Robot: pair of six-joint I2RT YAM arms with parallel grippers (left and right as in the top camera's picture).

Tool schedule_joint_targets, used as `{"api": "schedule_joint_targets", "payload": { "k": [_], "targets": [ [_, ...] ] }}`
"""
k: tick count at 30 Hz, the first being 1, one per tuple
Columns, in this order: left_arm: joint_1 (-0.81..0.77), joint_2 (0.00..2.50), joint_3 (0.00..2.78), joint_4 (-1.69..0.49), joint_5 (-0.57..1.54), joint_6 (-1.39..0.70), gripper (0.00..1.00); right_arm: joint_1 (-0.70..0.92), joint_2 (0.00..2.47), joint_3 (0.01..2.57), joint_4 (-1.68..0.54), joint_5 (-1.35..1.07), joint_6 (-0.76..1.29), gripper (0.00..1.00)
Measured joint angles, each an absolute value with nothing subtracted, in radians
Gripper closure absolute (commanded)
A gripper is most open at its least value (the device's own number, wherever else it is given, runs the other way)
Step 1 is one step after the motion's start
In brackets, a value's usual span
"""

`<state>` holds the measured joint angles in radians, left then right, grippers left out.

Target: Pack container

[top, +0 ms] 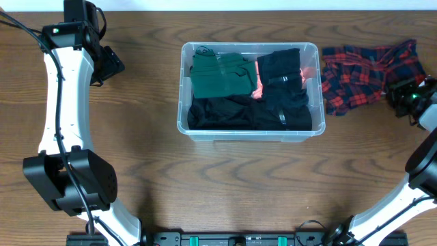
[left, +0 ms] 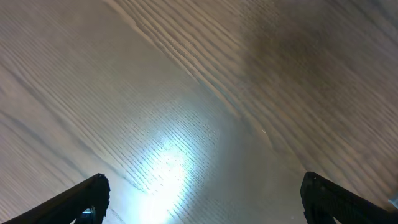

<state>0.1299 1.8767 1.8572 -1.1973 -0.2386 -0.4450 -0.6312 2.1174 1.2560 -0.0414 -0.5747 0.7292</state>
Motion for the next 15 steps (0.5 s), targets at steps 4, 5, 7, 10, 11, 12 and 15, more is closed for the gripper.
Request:
{"api": "schedule_joint_targets", "payload": {
  "k": [4, 5, 7, 10, 11, 12, 15],
  "targets": [
    [0.130, 1.877, 1.857, -1.197, -0.239, -0.445, 0.02, -0.653, 2.069, 1.248, -0.107, -0.603, 0.716, 0.99],
    [0.130, 1.877, 1.857, -1.198, -0.239, -0.445, 0.02, -0.656, 2.046, 1.245, -0.124, -0.604, 0.712, 0.99],
    [0.130, 1.877, 1.857, -1.197, -0.239, -0.445, 0.02, -0.660, 1.983, 1.242, -0.151, -0.606, 0.706, 0.99],
    [0.130, 1.877, 1.857, -1.197, -0.239, -0.445, 0.02, -0.660, 1.874, 1.242, -0.176, -0.606, 0.699, 0.99],
    [0.130, 1.877, 1.857, -1.197, -0.239, -0.445, 0.02, -0.660, 1.842, 1.242, -0.185, -0.606, 0.696, 0.99],
    [0.130, 1.877, 1.857, -1.197, -0.239, -0.445, 0.02, -0.660, 1.808, 1.242, -0.195, -0.605, 0.696, 0.99],
    [0.130, 1.877, 1.857, -1.197, -0.239, -0.445, 0.02, -0.657, 1.716, 1.242, -0.217, -0.605, 0.696, 0.99]
  ]
}}
